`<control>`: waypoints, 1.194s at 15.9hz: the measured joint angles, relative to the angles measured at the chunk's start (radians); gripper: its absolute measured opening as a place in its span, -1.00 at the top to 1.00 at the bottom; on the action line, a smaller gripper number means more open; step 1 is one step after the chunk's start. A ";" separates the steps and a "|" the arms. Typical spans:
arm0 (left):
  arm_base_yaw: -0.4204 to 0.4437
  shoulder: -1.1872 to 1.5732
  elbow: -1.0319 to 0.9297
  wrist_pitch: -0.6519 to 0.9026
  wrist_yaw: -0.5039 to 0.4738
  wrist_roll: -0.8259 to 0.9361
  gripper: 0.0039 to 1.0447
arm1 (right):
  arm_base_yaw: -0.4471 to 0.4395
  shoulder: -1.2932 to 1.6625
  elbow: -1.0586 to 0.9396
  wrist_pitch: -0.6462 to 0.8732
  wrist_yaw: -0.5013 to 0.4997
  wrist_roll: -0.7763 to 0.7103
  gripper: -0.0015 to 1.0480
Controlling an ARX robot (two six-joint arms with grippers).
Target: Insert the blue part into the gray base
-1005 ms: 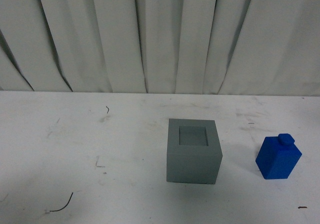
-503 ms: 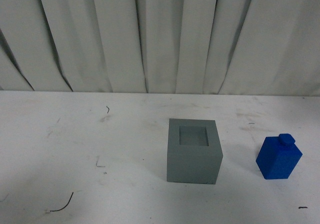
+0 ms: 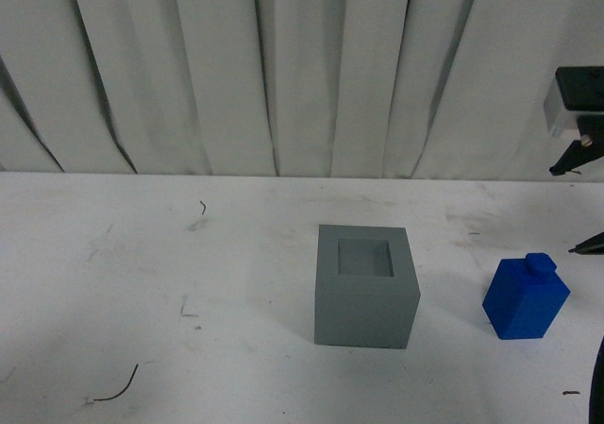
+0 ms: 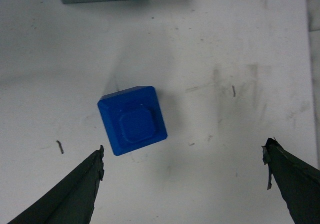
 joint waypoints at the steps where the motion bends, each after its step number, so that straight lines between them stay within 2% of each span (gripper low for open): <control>1: 0.000 0.000 0.000 0.000 0.000 0.000 -0.88 | 0.014 0.030 0.029 -0.040 0.018 -0.024 -0.88; 4: 0.000 0.000 0.000 0.000 0.000 0.000 -0.88 | 0.050 0.116 0.102 -0.154 0.074 -0.079 -0.88; 7: 0.000 0.000 0.000 0.000 0.000 0.000 -0.88 | 0.078 0.164 0.132 -0.203 0.125 -0.119 -0.88; 11: 0.000 0.000 0.000 0.000 0.000 0.000 -0.88 | 0.081 0.225 0.149 -0.170 0.171 -0.150 -0.88; 19: 0.000 0.000 0.000 0.000 0.000 0.000 -0.88 | 0.076 0.248 0.143 -0.140 0.169 -0.161 -0.88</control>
